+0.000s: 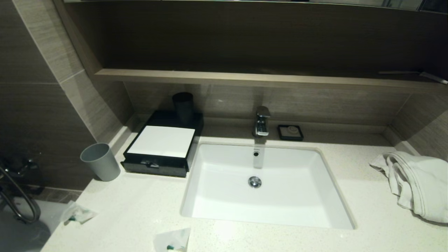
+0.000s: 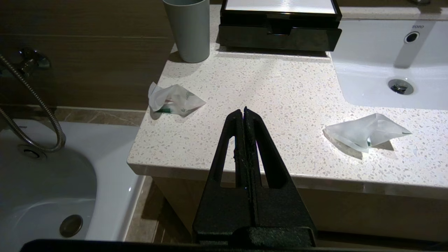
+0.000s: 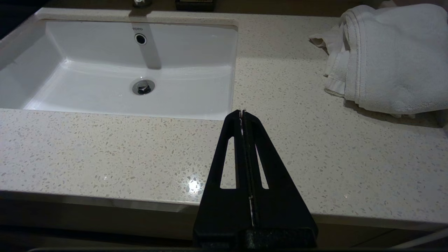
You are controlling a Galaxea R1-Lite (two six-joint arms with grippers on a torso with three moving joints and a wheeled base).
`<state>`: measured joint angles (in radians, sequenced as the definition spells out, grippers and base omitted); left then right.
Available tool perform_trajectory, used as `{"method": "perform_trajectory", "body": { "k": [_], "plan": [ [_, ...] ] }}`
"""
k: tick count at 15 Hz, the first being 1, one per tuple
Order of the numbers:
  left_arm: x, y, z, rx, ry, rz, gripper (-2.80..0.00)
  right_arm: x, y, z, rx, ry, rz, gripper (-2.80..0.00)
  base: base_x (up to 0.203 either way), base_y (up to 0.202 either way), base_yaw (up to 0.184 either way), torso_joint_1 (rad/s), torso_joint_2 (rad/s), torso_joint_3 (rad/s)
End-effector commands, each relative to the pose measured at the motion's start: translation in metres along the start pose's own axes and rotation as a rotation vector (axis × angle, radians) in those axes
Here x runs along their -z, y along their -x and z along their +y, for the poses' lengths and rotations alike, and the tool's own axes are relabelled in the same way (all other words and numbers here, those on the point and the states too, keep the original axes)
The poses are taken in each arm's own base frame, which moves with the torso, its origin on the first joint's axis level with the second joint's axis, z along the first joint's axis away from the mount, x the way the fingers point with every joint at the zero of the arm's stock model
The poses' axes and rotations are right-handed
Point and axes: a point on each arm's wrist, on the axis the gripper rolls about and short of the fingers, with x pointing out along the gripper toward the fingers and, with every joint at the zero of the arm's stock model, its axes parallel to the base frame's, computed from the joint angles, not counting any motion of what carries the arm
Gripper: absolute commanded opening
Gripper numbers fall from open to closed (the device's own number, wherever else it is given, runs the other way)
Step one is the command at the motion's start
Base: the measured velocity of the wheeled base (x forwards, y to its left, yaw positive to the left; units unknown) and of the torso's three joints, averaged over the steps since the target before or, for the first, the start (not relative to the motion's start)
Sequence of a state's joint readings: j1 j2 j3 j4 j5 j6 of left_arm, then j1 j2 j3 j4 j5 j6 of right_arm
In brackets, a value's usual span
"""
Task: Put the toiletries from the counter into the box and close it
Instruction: Pick up the cup
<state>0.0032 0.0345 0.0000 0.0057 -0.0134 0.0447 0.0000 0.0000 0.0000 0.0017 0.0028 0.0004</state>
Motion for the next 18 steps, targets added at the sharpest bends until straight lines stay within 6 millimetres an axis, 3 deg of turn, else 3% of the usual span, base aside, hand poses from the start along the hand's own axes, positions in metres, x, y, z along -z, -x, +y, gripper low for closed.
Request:
{"method": "perform_trajectory", "body": {
  "k": [1,18],
  "plan": [
    [0.0000,-0.0001,0.0000,0.000,0.000,0.001,-2.80,0.0000,0.0000,0.0000,0.000,0.000,0.000,-2.80,0.000,0.000,0.000,0.000,0.00,0.000],
    [0.0002,0.0001,-0.0001,0.002,-0.004,0.001,-2.80,0.0000,0.0000,0.0000,0.000,-0.001,0.000,-2.80,0.000,0.000,0.000,0.000,0.00,0.000]
  ]
}}
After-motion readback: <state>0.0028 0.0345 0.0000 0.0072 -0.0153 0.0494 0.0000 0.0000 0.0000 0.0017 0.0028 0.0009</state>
